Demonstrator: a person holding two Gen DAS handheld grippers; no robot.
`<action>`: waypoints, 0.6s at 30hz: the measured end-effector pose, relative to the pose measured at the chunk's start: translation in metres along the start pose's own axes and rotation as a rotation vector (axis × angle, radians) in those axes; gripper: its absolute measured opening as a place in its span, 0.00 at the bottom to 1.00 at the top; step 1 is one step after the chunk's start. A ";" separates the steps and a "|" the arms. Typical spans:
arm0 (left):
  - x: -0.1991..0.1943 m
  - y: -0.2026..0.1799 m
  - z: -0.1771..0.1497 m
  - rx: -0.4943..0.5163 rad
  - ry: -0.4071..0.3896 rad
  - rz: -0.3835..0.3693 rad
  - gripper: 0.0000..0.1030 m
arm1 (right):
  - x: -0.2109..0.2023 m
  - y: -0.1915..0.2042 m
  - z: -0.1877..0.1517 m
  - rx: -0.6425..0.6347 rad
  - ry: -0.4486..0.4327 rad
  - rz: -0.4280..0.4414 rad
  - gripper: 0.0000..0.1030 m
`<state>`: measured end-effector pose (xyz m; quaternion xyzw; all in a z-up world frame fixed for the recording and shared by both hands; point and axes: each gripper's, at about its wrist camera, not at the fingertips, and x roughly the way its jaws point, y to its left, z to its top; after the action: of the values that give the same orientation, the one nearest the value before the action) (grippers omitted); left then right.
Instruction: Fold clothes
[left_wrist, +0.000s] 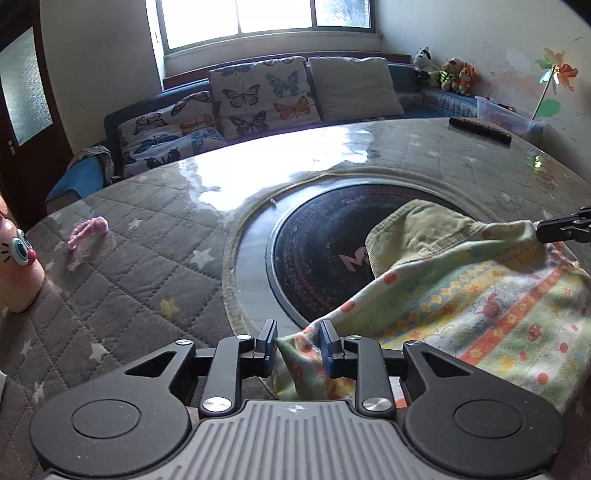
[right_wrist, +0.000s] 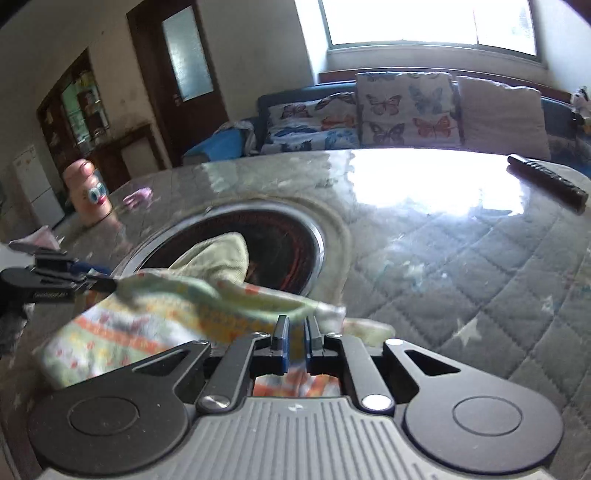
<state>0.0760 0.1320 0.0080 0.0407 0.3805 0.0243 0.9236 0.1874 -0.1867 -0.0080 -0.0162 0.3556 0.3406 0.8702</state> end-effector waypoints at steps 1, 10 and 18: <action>-0.002 0.000 0.001 0.001 -0.007 0.013 0.27 | 0.002 -0.003 0.002 0.020 -0.002 -0.011 0.15; -0.022 -0.016 0.018 -0.016 -0.065 -0.059 0.26 | 0.001 -0.011 -0.001 0.098 -0.009 -0.018 0.17; 0.006 -0.061 0.032 0.016 -0.044 -0.174 0.27 | -0.006 -0.012 -0.004 0.139 -0.035 -0.037 0.03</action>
<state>0.1042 0.0701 0.0207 0.0155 0.3626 -0.0602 0.9299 0.1896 -0.2007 -0.0097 0.0438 0.3628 0.2990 0.8815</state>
